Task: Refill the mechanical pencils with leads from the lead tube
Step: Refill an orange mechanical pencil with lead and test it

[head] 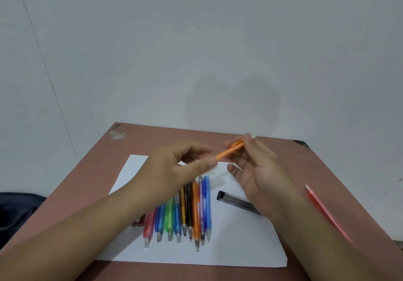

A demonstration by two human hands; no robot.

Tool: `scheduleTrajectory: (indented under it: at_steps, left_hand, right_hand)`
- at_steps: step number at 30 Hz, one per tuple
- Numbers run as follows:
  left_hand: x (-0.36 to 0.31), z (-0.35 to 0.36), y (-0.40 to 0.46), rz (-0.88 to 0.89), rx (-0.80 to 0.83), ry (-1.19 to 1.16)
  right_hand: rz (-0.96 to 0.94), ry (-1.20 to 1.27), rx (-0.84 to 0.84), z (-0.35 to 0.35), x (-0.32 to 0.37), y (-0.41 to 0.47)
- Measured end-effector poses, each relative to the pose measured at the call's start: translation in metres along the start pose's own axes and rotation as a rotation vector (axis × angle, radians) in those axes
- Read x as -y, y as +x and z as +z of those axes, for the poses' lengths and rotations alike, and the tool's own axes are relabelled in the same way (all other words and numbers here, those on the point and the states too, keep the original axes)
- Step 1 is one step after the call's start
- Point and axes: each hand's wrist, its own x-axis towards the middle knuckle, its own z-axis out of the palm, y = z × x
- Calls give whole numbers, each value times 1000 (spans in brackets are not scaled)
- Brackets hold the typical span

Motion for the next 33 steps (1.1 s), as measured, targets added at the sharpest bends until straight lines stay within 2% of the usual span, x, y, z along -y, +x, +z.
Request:
scheduleTrajectory:
  at_steps: [3,5,9,14,21,33]
  left_hand:
    - [-4,-3,2,-206,65,-508]
    - [-6,-3,2,-311,122,-664]
    - [-10,1,-3,-392,261,-750]
    - [-13,8,-7,-442,396,-825]
    - [-11,17,-10,-463,555,-899]
    - [-5,20,-9,-431,562,-946]
  right_hand:
    - [-9,255,-15,-5,6,5]
    - [-10,356,-24,-7,9,7]
    - [-42,489,-7,-11,11,11]
    - [-71,633,108,-15,14,12]
    - [-36,758,156,-18,19,7]
    - [-76,711,167,-22,22,3]
